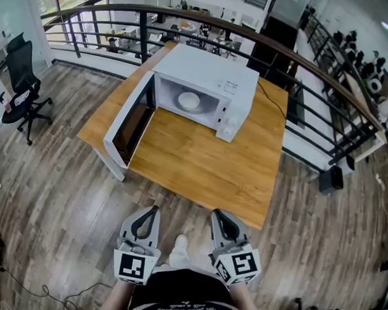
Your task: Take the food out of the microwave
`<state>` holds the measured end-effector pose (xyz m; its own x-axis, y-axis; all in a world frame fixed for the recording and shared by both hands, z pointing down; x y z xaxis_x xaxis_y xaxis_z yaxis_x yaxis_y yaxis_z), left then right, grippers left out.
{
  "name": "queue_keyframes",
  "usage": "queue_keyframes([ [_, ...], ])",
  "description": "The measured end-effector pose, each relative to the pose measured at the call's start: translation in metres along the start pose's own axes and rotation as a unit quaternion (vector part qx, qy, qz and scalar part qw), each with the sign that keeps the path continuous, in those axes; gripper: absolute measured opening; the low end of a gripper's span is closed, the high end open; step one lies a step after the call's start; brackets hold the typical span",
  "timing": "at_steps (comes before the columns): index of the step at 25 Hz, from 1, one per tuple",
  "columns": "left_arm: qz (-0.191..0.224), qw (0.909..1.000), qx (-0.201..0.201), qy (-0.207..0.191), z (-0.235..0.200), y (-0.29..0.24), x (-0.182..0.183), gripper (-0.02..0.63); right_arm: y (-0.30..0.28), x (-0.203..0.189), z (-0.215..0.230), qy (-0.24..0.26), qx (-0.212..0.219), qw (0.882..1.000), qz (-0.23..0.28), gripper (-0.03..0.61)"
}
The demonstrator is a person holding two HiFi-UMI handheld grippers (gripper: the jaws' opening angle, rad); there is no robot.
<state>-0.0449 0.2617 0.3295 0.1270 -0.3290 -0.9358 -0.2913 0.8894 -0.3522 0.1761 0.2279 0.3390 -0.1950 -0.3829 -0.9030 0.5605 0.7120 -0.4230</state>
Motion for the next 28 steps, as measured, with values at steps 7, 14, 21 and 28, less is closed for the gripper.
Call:
queue_keyframes([
  [7,0.01,0.9996,0.023,0.009,-0.009,-0.034,0.017,0.034,-0.028,0.018,0.032,0.005,0.019,1.0,0.002,0.037],
  [14,0.019,0.999,0.037,0.018,-0.012,-0.051,0.024,0.034,-0.044,0.019,0.047,0.006,0.026,1.0,-0.017,0.037],
  [21,0.018,0.9985,0.048,0.02,-0.019,-0.054,0.027,0.034,-0.053,0.023,0.051,0.002,0.025,0.999,-0.021,0.037],
  [28,0.016,0.9989,0.04,0.016,-0.027,-0.066,0.03,0.034,-0.066,0.024,0.05,-0.005,0.027,0.999,-0.028,0.037],
])
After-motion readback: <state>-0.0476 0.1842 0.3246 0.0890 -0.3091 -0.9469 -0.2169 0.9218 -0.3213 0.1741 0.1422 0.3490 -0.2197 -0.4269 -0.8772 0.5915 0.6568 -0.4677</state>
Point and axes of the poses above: the fingertips, and each gripper's own axes: y backward along the fingers, z to its right, x out of its top, the point moved 8 cm from there along y, backward along the fingers, and after that the axes turned 14 degrees about -z, right-handed, at the moved point
